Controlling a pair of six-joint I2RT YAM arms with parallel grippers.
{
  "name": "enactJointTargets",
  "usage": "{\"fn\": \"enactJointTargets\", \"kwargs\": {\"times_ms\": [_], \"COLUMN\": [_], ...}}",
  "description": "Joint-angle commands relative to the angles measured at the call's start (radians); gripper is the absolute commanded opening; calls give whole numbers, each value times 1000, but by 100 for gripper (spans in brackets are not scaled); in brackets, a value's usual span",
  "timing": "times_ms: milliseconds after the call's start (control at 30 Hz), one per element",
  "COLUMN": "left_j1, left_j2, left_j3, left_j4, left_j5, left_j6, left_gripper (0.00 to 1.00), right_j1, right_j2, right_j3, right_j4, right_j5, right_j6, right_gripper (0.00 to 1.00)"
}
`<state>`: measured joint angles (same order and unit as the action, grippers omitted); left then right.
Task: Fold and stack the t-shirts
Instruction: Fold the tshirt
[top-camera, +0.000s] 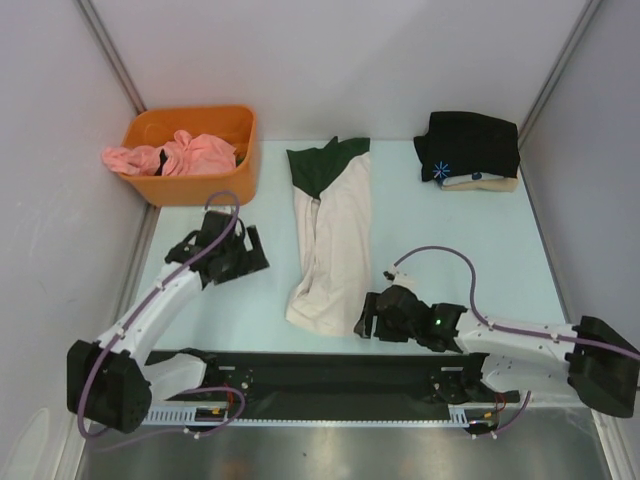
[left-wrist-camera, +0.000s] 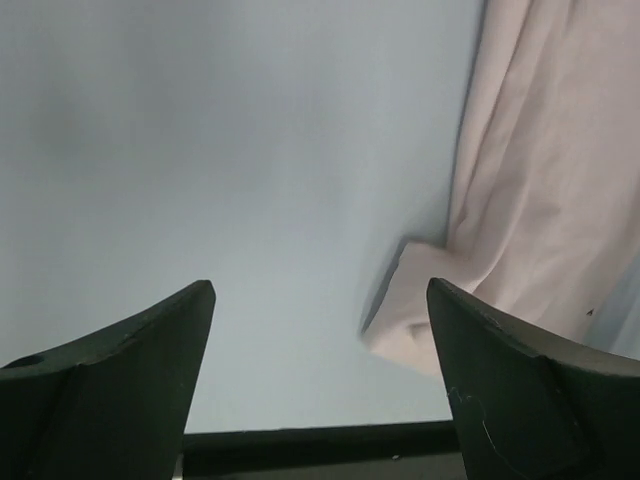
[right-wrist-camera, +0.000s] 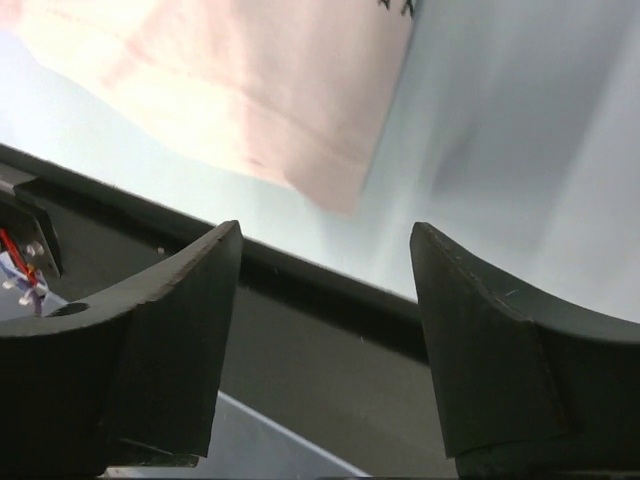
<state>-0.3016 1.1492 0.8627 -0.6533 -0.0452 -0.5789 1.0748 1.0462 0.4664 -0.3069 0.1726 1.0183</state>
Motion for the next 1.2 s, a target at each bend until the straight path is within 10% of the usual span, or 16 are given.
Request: {"fn": "enactJointTargets", "kwargs": {"times_ms": [0,167,333,567,633,700,900,1167], "left_j1": [-14,-27,-83,-108,-114,-139,-302,-366], "left_j2": [-146,-220,-226,-233,-241,-249,-235,-137], "left_j3": [-79,-160,-199,-130,-116,-129,-235,-359], "left_j4": [8,10,26,-64,-81,-86,7,335], "left_j5": [34,68,56,-11,-28,-33,-47,37], "left_j6": [-22,-38,-59,-39,-42,-52,-159,-174], "left_gripper": [93,91,88,88,88,88,86,76], "right_j1": [-10,-47,-47,54,57,63,148,149], "right_j2": [98,236,253,-108,-182,-267,-327,-25], "right_j3": [9,31,93,181,126,81,72,282], "right_j4": [175,262,128,-360,-421,-469,-549,-453], "right_j5": [41,22,54,223,183,140,229,277], "right_j6": [-17,-41,-76,43,72,152,249,68], "right_gripper": [71,57,0,0,34,93,95,95]}}
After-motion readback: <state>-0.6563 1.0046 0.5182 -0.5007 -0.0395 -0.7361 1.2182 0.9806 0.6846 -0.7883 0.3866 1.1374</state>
